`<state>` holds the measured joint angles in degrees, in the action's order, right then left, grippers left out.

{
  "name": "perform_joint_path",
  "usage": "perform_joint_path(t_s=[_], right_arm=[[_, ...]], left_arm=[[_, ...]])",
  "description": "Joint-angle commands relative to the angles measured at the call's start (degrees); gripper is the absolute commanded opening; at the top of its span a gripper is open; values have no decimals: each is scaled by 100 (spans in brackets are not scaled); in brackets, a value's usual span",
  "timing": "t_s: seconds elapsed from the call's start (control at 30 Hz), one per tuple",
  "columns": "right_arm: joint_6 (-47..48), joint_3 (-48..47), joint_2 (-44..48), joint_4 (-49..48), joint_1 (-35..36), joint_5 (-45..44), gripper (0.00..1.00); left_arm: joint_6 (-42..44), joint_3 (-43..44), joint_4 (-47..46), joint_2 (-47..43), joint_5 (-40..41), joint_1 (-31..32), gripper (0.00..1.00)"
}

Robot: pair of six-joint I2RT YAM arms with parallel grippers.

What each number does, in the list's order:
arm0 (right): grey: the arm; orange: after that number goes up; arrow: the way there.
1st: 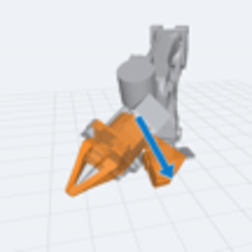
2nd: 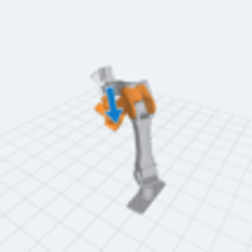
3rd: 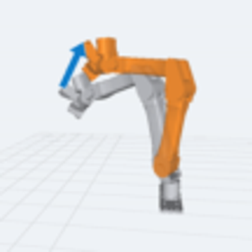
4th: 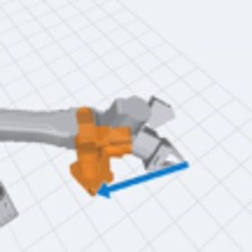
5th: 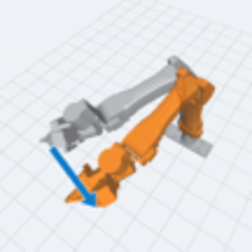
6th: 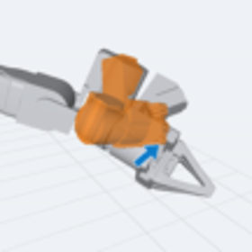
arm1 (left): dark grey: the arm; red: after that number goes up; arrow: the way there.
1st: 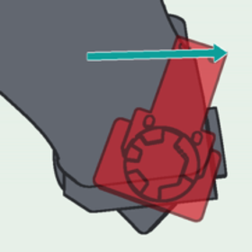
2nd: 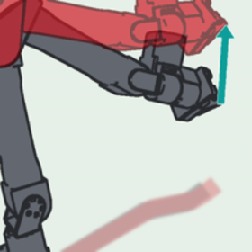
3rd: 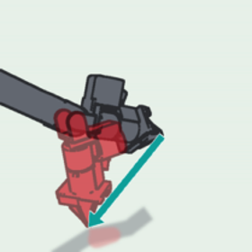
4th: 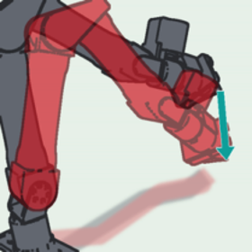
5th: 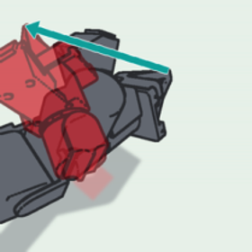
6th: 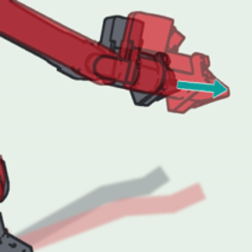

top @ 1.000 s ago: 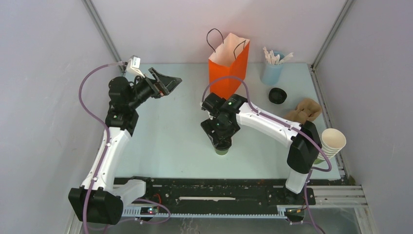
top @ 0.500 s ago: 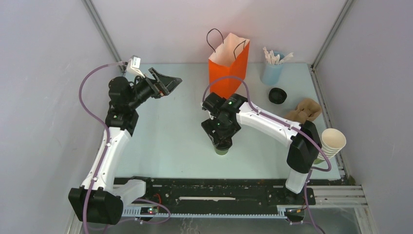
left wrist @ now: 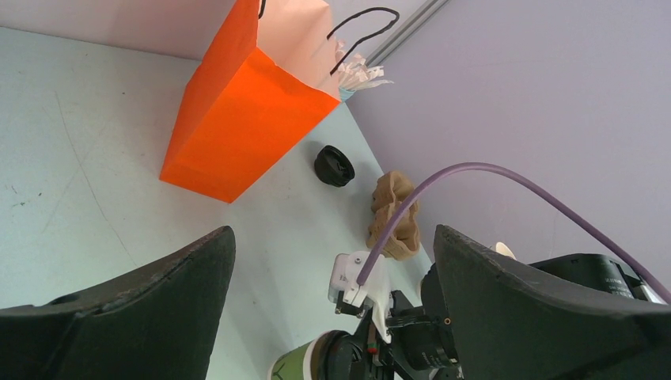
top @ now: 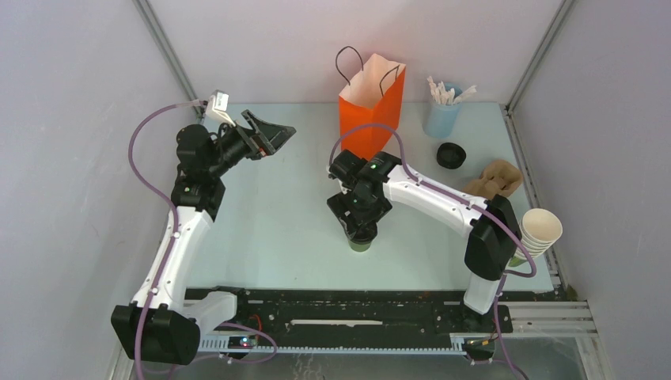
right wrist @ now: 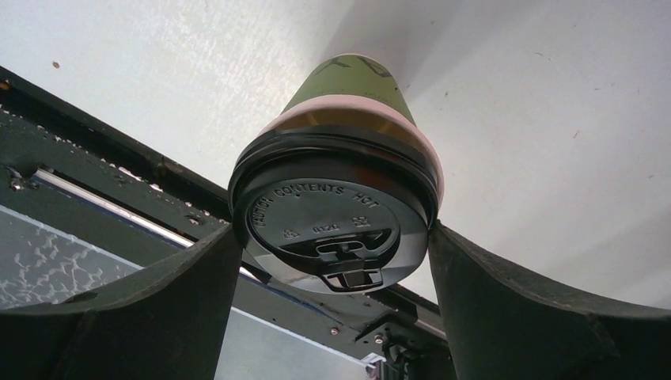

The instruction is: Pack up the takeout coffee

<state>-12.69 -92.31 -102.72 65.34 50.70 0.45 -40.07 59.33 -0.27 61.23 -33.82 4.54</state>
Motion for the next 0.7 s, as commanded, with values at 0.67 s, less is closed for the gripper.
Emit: perform_joint_path(t_s=[0.67], right_arm=[[22, -602, 414, 211, 89, -474, 100]], left_arm=[[-27, 321, -205, -34, -204, 9, 100]])
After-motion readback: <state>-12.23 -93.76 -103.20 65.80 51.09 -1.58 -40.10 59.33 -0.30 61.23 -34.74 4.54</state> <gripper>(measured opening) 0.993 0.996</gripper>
